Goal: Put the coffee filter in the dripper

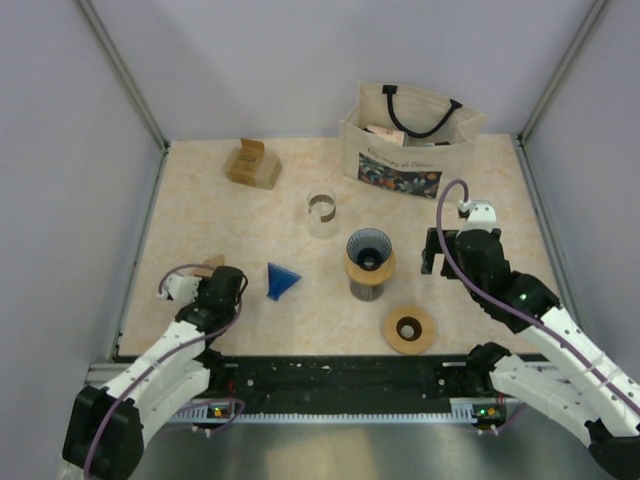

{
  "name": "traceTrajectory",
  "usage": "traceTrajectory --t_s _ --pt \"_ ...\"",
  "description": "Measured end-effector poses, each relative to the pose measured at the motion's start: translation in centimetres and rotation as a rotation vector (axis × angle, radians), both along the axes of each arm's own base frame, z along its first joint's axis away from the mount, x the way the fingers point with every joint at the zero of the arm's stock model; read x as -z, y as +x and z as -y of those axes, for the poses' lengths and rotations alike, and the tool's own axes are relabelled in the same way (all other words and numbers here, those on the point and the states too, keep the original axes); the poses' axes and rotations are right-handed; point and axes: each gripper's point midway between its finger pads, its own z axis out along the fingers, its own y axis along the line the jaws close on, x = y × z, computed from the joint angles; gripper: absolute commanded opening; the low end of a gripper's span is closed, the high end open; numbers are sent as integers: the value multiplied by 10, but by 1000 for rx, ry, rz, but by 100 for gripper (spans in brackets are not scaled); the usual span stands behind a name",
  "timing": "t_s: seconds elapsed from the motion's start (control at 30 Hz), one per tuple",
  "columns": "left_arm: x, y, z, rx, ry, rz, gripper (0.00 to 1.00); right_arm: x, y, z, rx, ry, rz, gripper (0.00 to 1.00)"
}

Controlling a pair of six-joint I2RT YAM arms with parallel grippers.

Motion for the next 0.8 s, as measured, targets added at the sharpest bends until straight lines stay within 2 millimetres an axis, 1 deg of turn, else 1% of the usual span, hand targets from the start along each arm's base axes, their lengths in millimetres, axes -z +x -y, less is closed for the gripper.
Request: traceTrajectory --t_s 0.1,0.13,0.23,0.33,0.37,0.47,0.57,0.63,0.73,0.8 --pt "-22 9 4 63 44 21 0 0 0 0 0 0 1 98" --pt "-34 13 7 95 59 32 0 0 0 0 -1 -1 1 98" --pt "-74 27 20 204 95 77 0 0 0 0 -8 -8 1 98" --pt "-119 39 42 357 120 126 0 -2 0 -4 -36 -4 6 98" --pt "-128 42 49 405 126 136 0 -3 0 -8 -54 4 10 98" --pt "-163 50 85 646 153 175 0 -17 1 -25 -135 69 54 98" --pt "-183 52 114 865 203 196 0 -35 2 -43 -209 150 112 98" --pt "-196 53 130 988 240 203 0 -45 3 -54 -252 192 135 98" --pt "-221 54 156 1194 317 237 0 -62 6 -68 -287 234 132 98" --pt "-237 51 176 1340 375 295 0 -78 12 -78 -303 252 122 97"
